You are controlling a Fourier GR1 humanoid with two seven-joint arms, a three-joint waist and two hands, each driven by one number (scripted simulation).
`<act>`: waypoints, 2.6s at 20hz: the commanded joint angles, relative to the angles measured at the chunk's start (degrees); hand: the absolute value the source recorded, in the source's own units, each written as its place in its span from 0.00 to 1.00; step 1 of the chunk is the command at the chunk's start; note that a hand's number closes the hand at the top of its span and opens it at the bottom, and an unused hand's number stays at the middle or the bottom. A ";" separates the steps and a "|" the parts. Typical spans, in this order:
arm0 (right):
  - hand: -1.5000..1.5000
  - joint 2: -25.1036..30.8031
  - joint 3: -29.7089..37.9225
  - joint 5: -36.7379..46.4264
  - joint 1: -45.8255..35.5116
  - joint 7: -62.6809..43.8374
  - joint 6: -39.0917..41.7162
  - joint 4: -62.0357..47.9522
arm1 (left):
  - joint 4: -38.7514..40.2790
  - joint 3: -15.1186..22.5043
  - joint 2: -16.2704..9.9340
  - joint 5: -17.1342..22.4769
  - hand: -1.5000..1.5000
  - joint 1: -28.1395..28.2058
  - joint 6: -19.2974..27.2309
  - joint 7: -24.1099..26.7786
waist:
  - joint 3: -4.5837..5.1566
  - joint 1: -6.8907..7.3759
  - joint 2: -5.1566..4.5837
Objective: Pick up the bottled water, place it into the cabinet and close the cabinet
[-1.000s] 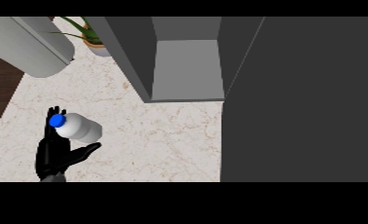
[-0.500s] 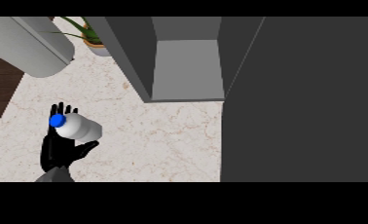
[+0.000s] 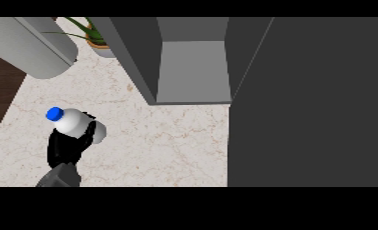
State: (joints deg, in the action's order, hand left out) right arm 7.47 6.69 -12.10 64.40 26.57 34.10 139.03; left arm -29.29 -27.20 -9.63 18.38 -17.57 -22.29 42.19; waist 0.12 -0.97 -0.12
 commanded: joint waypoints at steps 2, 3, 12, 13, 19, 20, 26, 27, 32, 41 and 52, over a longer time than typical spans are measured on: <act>0.00 -1.62 -0.06 -3.74 1.25 -3.71 -0.45 7.82 | -1.88 0.89 1.63 0.92 1.00 -1.20 -0.22 0.43 | -0.08 0.41 0.19; 0.00 -1.40 0.41 -2.43 0.57 -1.37 0.54 5.44 | -3.16 1.57 3.17 -0.95 1.00 -1.75 4.36 4.60 | -0.09 0.20 0.23; 0.00 -2.10 -1.30 -2.41 2.32 -2.10 0.74 6.66 | -8.95 11.93 9.50 -3.98 1.00 3.31 4.55 8.66 | -0.12 0.59 0.45; 0.00 0.19 0.80 -6.18 1.15 -4.76 -0.17 9.05 | -10.11 10.50 9.53 -4.88 1.00 -0.52 5.47 5.61 | -0.11 0.90 0.22; 0.00 -0.60 1.87 -5.50 0.52 -2.88 -0.39 5.98 | -22.19 20.60 9.61 0.12 1.00 3.36 10.59 0.47 | -0.17 1.13 0.54; 0.00 -2.05 -0.76 -1.71 -0.14 -1.67 -0.10 5.22 | -23.83 25.18 9.61 2.69 1.00 5.49 12.20 1.26 | -0.16 0.94 0.66; 0.00 0.15 2.17 -5.99 -1.89 -4.36 -0.89 6.04 | -38.11 35.49 9.63 4.18 1.00 7.60 19.07 -7.17 | -0.15 1.38 0.42; 0.00 -0.82 0.76 -3.98 0.68 -2.77 0.00 7.13 | -41.56 38.10 9.63 6.30 1.00 7.19 22.25 -9.69 | -0.15 0.96 0.74; 0.00 -1.49 0.77 -4.23 0.76 -3.57 -0.37 6.63 | -53.30 46.98 9.63 6.74 1.00 6.97 32.96 -17.05 | -0.13 0.60 0.49; 0.00 -0.47 1.50 -5.18 -4.63 -6.28 -2.11 6.39 | -62.11 60.19 9.63 4.05 1.00 -5.11 57.20 -30.88 | -0.13 -0.02 0.20; 0.00 -1.12 3.15 -6.44 -5.48 -8.00 -0.97 5.43 | -51.14 58.70 9.63 2.96 1.00 -22.43 70.72 -34.71 | -0.11 -0.22 0.18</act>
State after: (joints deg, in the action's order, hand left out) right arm 7.15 9.09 -13.71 56.62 21.67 33.22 138.09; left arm -83.14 32.42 -0.01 22.61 -35.26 44.99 10.12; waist 0.01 -1.22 -0.02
